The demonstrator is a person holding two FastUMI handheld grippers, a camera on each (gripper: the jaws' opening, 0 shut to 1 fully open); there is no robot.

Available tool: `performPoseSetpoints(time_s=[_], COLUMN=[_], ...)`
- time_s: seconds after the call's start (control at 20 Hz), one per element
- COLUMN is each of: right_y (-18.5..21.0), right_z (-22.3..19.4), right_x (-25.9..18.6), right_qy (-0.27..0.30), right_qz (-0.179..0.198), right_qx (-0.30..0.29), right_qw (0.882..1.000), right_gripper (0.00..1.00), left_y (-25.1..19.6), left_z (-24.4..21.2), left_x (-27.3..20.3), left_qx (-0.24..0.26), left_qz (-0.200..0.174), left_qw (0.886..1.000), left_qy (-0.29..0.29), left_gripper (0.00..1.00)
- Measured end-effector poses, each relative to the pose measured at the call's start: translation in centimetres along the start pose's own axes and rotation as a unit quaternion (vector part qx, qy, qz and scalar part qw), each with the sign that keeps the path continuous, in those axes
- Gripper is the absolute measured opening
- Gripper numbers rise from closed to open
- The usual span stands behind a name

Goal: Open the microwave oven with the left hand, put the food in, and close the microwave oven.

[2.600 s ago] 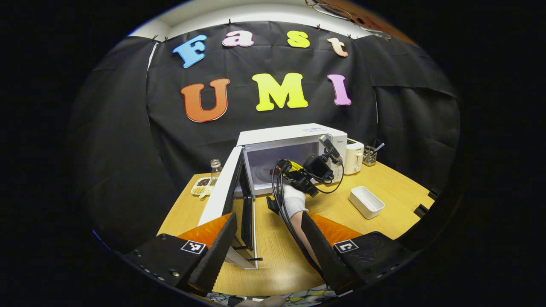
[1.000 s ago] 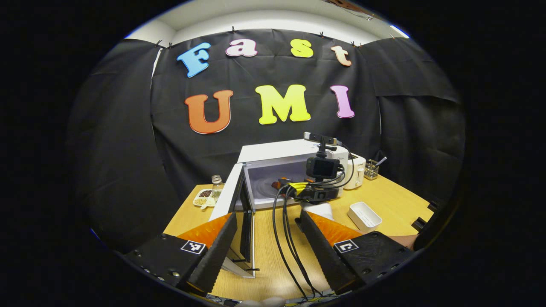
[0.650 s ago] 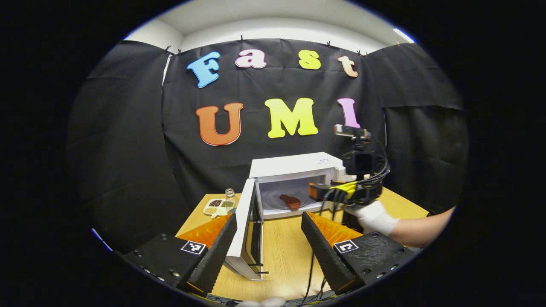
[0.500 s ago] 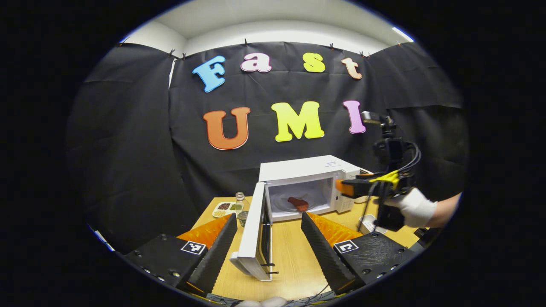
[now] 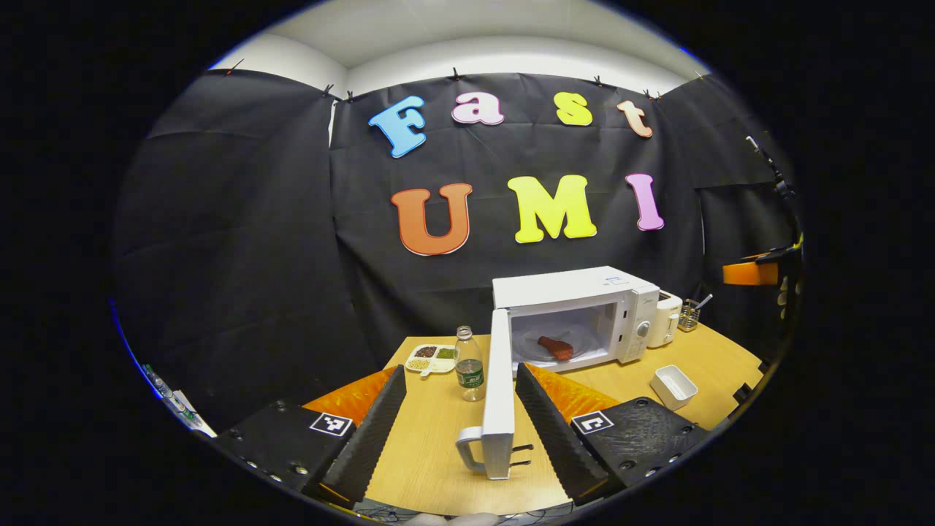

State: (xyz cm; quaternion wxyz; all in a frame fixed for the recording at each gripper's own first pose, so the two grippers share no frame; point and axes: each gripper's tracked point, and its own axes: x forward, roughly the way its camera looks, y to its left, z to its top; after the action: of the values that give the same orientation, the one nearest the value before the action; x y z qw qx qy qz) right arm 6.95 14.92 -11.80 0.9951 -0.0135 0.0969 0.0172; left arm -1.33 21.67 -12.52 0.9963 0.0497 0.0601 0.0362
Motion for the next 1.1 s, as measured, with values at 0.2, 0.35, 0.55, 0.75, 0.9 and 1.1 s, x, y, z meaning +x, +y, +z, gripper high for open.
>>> performPoseSetpoints(time_s=[0.2,0.35,0.55,0.75,0.9,1.1], right_y=[-2.4,-3.1,-3.6,-4.5,-5.4,-6.4], right_z=[0.1,0.8,1.4,1.0,0.6,-0.6], right_x=[-1.8,-2.5,-3.1,-4.0,-4.6,-5.6], right_qy=[0.009,0.007,0.008,0.016,0.022,0.037], right_qz=[-0.02,-0.027,-0.031,-0.039,-0.046,-0.06], right_qx=[-0.006,-0.004,-0.009,-0.007,0.0,0.005], right_qw=[1.0,1.0,0.999,0.999,0.999,0.998], right_gripper=[0.98,0.98,0.98,0.98,0.98,0.98], left_y=[1.7,2.2,2.8,3.8,3.4,2.0], left_z=[-0.7,-1.8,-4.9,-9.1,-11.7,-13.8], left_x=[0.6,1.2,2.8,4.3,5.3,6.4], left_qx=[-0.016,-0.018,-0.032,-0.036,-0.031,-0.027], left_qz=[0.021,0.027,0.019,0.021,0.013,-0.007], left_qw=[1.0,0.999,0.999,0.998,0.997,0.996], left_qy=[0.002,-0.002,0.013,0.038,0.062,0.084], left_gripper=[0.87,0.22,0.0,0.0,0.0,0.0])
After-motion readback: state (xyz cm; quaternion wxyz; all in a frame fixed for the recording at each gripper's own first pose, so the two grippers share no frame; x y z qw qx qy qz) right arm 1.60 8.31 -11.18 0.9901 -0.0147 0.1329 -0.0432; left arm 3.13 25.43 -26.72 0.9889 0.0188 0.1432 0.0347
